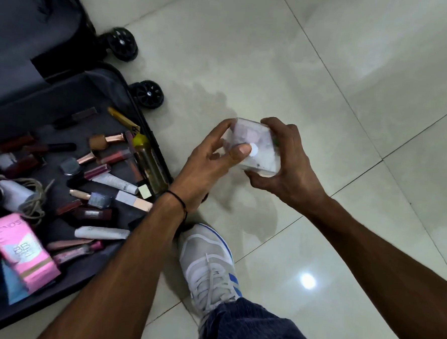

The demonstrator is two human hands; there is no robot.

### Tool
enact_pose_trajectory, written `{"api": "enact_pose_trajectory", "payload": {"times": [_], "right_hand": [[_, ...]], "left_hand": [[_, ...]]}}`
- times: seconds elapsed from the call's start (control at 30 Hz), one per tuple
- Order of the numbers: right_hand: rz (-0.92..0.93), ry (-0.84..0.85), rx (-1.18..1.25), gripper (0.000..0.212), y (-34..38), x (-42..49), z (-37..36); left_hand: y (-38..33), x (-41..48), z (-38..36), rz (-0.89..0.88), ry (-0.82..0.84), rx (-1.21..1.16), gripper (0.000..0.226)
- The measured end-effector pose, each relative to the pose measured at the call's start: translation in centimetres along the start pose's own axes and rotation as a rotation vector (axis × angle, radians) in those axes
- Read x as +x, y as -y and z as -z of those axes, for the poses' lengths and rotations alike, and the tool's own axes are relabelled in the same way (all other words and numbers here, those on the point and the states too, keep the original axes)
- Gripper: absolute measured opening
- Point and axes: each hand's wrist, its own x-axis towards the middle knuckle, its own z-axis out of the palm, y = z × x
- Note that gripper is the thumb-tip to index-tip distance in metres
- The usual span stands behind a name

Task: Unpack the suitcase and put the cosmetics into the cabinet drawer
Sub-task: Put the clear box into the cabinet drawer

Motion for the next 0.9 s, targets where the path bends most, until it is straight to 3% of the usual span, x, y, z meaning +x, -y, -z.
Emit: {"api": "enact_pose_trajectory", "payload": {"times": [0.27,0.5,0.7,0.9], "right_hand": [[0.023,0.07,0.155,0.096,14.1,-2.8,13.0],[-0.025,0.08,0.247,0.097,32.5,-11.4,34.0],[-0.046,-0.132,0.283,0.096,46.0,-26.2,52.2],[-0.121,-0.475,0.242,0.101,48.8,-42.4,65.8]], "left_hand": [[-15.6,-12.8,-3.0,-0.011,0.011,-0.084,0.038],[-35.0,-31.3,-12.3,-0.074,0.064,-0.064,0.034],[-48.3,-49.2,-24.8,-0.18,0.183,-0.011,0.03],[-53.7,-57.3,-40.2,-0.202,0.482,0.114,0.046]]}}
